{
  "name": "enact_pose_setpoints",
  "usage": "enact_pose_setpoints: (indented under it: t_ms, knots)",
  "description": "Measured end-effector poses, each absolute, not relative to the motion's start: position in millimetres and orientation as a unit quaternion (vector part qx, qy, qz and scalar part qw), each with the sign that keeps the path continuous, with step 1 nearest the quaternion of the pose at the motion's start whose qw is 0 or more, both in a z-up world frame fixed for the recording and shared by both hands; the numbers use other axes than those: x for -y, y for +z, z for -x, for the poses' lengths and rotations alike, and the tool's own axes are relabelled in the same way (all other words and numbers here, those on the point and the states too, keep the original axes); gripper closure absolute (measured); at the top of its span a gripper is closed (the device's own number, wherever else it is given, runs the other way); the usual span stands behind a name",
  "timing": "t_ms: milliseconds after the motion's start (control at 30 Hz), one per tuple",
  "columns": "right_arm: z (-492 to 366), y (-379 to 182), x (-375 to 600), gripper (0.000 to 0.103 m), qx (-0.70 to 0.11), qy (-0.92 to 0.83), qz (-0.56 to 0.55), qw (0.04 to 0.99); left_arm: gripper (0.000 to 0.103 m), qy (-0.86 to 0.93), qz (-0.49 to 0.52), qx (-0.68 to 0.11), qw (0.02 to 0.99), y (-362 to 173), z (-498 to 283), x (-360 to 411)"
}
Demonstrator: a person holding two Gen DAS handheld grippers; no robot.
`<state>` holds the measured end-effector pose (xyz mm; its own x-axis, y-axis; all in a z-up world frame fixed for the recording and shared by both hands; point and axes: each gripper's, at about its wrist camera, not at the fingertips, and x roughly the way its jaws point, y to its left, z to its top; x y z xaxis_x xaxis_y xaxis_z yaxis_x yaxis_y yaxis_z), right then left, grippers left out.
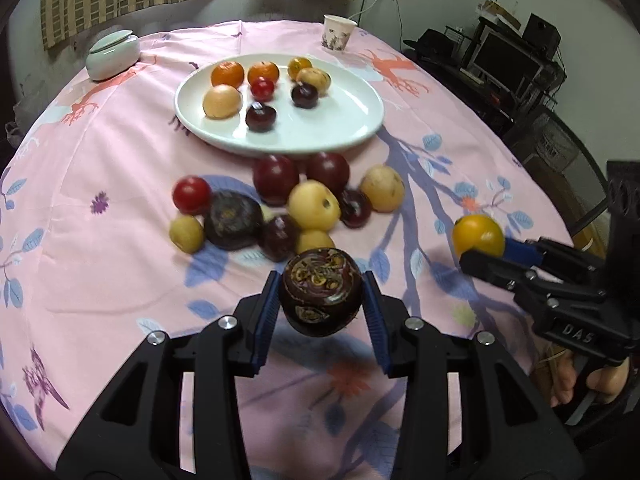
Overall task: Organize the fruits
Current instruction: 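Carry the citrus and dark brown fruit onto the white plate, opening both grippers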
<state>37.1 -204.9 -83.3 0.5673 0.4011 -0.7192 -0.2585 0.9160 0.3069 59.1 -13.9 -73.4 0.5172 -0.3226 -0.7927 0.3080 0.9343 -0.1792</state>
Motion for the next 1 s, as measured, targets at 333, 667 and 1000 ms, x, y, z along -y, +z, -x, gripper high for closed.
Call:
enact_pose_setpoints:
  t_ms: [333,667,1000]
  knots:
    - [-129,-36,183,0.064,-0.403,0.192,-0.023,0.895,0.062,-0.166,0.004,-0.430,0.887,-11,-171,0]
    - [-235,-68,177,0.064,-0.460,0.167,-0.025,0.872,0.061,-0.176,0.041,-0.492,0.851,-51,-275,30]
    - [-258,-73,175,0.064,-0.458,0.154,-0.013,0.875,0.061,-0.163,0.045,-0.506,0.846,-68,-294,32]
